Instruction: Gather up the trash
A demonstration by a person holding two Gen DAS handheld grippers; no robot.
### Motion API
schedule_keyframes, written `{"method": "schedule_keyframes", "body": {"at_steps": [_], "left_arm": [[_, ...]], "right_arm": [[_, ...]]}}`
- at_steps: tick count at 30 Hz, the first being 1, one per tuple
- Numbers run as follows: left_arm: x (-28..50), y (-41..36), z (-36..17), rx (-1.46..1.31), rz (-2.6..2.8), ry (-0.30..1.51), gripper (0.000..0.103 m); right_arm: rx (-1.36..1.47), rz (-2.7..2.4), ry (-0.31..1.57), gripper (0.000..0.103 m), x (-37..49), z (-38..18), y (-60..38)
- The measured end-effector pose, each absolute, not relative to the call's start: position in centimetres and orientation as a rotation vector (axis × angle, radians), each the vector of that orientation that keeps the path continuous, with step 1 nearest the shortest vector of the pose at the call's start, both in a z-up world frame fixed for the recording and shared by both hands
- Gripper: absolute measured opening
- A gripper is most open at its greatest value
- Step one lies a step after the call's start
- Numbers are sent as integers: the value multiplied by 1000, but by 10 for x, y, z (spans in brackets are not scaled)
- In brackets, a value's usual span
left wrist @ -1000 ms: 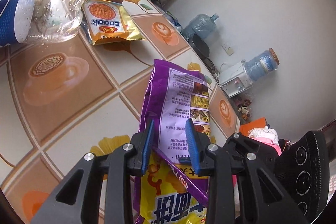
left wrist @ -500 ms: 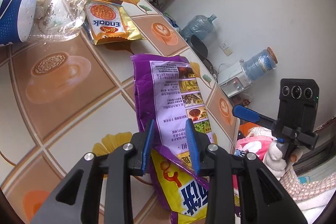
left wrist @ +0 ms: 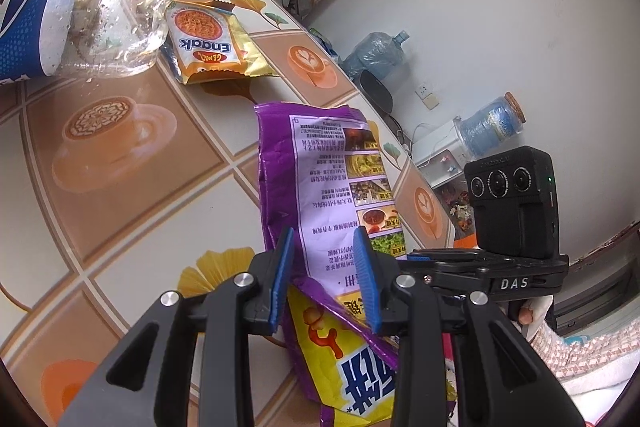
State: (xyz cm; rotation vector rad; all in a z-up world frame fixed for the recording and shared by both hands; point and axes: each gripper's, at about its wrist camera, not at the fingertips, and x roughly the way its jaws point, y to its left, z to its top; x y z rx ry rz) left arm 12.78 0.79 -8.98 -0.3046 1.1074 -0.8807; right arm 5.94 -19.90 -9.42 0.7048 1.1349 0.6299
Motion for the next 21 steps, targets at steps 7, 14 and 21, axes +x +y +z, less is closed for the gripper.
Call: {"method": "schedule_keyframes", "body": {"at_steps": [7,14,21], "left_arm": [[141,17,-64,-279,-800,1021,30],[152,-30,-34,89,-674,818,50],[164,-75,-63,482,-560,753,54]], "right_arm": [[716,557,1051,3,70,-84,-228],[704,437,960,3,80,-75,-269],[734,410,947,3,76,-85,-286]]}}
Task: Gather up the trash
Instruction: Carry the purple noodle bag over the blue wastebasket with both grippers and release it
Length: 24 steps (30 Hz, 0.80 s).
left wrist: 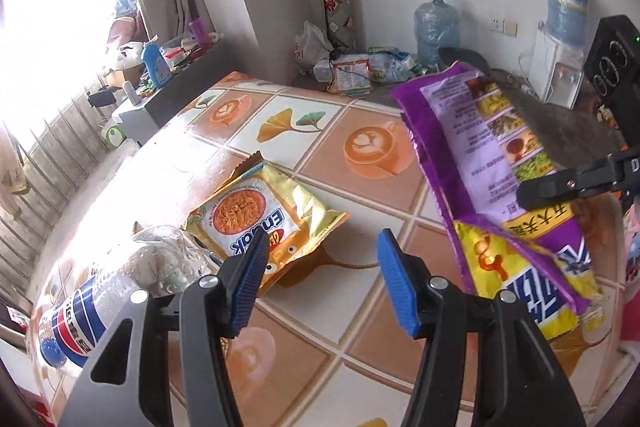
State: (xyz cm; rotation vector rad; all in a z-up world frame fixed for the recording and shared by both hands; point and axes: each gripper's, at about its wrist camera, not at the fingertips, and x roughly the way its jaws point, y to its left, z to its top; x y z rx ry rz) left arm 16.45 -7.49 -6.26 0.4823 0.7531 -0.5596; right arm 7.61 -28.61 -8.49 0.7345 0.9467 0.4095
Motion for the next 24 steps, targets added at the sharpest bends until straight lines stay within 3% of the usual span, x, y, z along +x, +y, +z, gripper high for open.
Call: {"method": "schedule_keyframes", "body": {"at_steps": [3,7,13,24], "left_arm": [[184,-73,-77,470,-529,830,51],[202,-66,-77,342,-551,899,27],[208,-75,-75,351,-567,908,5],[193,-115,-12,268,-683,828,0]], "right_arm": [[749,414,952,3,83,-90,-278],[775,432,953,3,85,-91,-284],[809,465,934,3,82,-89,-295],[978,475,758,3,59,-80,-353]]}}
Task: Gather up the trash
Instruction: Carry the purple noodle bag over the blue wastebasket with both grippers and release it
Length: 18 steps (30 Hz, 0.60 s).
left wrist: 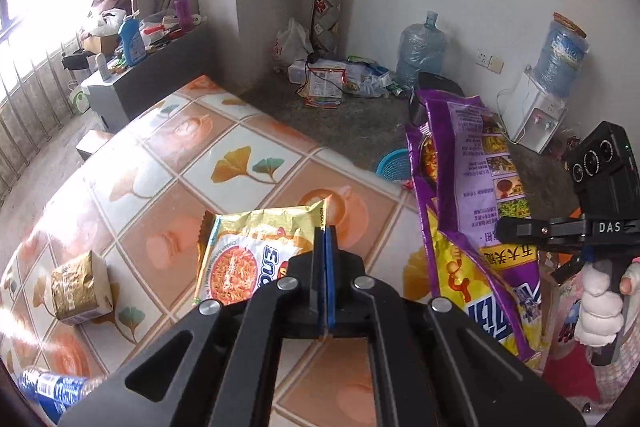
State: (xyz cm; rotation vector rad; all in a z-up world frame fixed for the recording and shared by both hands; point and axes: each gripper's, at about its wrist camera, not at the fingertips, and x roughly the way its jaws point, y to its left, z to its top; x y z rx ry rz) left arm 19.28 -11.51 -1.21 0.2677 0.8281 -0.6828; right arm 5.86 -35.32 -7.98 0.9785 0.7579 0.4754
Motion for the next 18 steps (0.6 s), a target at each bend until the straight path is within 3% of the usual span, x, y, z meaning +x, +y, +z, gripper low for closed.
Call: {"method": "schedule_keyframes", "body": {"at_steps": [10,18], "left_arm": [[186,-195,27,207,-882,786,0],[211,-296,27,142,-1066,877,0]], "right_arm": [[1081,335,618,3,26,-82,-415],[1159,-1,565,3,15,-106,-491]]}}
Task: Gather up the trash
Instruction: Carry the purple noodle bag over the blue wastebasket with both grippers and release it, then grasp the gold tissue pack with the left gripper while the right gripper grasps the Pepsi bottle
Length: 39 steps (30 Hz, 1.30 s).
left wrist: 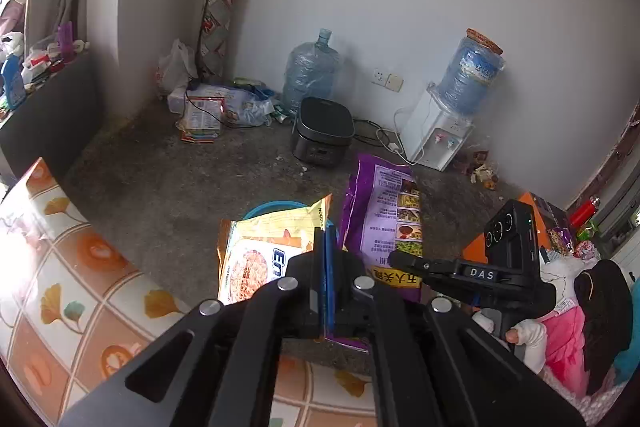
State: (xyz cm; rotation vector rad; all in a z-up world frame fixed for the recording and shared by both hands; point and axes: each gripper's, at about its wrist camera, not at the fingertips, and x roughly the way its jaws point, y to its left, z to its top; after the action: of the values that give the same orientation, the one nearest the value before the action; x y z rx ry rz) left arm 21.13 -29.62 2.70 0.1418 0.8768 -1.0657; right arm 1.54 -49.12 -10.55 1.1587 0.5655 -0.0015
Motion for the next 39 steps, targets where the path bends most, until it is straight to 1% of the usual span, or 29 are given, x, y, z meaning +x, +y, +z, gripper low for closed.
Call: {"method": "schedule_keyframes", "body": {"at_steps": [5,11,12,13,14,15,16,17,20,22,25,29,31,34,36,39], "left_arm": [[243,-371,-12,116,-1123,1037,0],[283,-446,-82,161,-1094,1169,1],[289,-455,-94,160,-1085,1185,2],[295,-464,-107,164,-1080,1205,6],[301,-472,-120,166,-1061,1222,11],[306,-476,-132,166,-1038,1242,29],[312,-478,-143,162,-1016,1269,43],[317,-479,-153,151,-996,1298,46],[322,-475,-167,132,-967,1351,47],[321,-470,-164,136,-982,1339,48],[324,-463,-149,153,-983,1296,49],[328,-445,-109,176,-1003,1210,51],[327,-428,-82,205,-1015,1144,54],[326,-388,-44,246,-1008,1050,59],[324,-351,-20,255,-974,995,62],[320,-276,13,225,-876,936,66]], "right_arm": [[1183,-162,639,4,41,-149,-525],[1196,-248,763,9,87,-209,-564],[1190,-262,787,12,96,-219,-569],[1182,-285,813,25,104,-230,-573],[1177,-296,839,35,113,-241,-576],[1177,-315,860,51,120,-254,-580],[1183,-342,885,53,125,-266,-584],[1196,-359,912,53,129,-279,-587],[1245,-404,953,53,125,-302,-592],[1267,-408,926,55,117,-304,-593],[1246,-425,879,56,105,-295,-594],[1163,-412,841,55,107,-273,-590],[1086,-387,834,48,114,-259,-582],[967,-358,844,42,133,-244,-569],[914,-333,840,42,142,-233,-558],[825,-263,805,42,143,-207,-534]]}}
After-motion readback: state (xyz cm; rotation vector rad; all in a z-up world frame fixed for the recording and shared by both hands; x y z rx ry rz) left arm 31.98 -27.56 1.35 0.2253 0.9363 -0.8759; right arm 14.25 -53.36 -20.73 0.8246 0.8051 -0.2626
